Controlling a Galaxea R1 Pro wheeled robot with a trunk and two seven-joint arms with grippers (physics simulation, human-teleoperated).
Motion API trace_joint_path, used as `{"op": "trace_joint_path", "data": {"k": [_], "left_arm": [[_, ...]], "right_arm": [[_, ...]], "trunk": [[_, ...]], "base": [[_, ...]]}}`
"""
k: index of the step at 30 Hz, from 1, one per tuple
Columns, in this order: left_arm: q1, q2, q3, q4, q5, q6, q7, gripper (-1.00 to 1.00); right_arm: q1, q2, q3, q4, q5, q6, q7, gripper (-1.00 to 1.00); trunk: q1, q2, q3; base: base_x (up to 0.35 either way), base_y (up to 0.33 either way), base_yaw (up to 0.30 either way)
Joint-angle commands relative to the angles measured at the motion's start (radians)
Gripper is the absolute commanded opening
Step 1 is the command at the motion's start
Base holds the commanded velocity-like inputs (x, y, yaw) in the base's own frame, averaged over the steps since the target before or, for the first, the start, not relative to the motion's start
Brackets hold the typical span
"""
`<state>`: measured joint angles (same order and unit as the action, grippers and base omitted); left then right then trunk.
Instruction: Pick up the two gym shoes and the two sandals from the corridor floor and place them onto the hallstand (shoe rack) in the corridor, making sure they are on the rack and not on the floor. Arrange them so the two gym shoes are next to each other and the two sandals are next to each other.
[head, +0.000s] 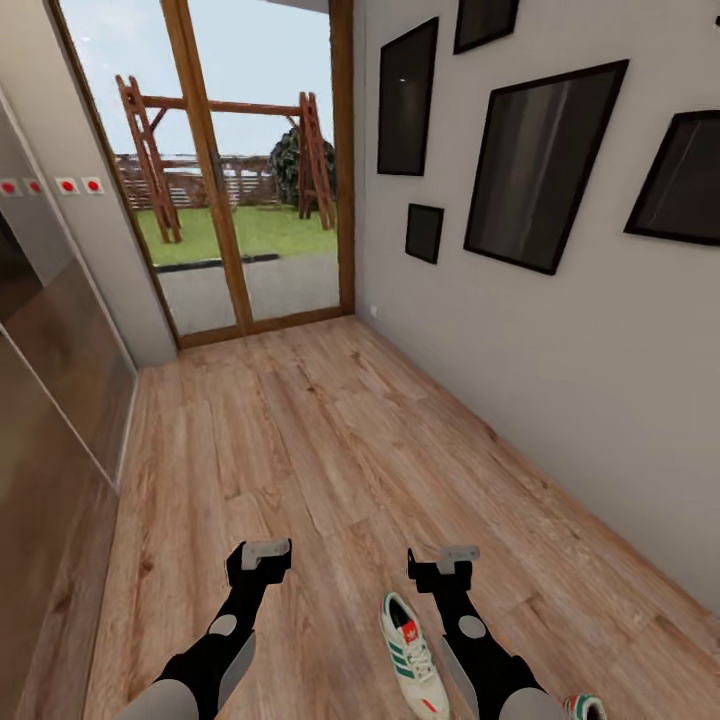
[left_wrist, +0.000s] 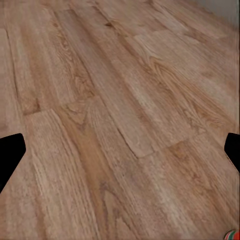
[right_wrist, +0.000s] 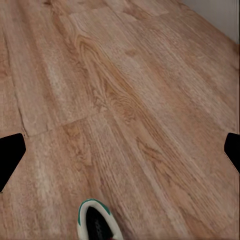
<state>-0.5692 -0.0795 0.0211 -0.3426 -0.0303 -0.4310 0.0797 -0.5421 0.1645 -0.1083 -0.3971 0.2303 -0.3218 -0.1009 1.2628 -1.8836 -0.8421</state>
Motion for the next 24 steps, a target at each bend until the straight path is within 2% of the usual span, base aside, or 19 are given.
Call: {"op": "trace_joint_path", "data": {"k": [1, 24], "left_arm": [[0.000, 0.000, 0.002, 0.000, -0.003, -0.003, 0.003, 1.00], [-0.001, 0.000, 0.002, 0.000, -0.003, -0.003, 0.003, 1.00]], "right_arm": [[-0.001, 0.001, -0.007, 0.001, 0.010, -0.003, -0.002, 1.00], [-0.001, 0.001, -0.007, 0.001, 0.010, -0.003, -0.002, 1.00]], "trunk": [[0.000, 0.000, -0.001], [0.000, 0.000, -0.001]], "base": [[0.000, 0.000, -0.261], [0.000, 0.000, -0.261]]}}
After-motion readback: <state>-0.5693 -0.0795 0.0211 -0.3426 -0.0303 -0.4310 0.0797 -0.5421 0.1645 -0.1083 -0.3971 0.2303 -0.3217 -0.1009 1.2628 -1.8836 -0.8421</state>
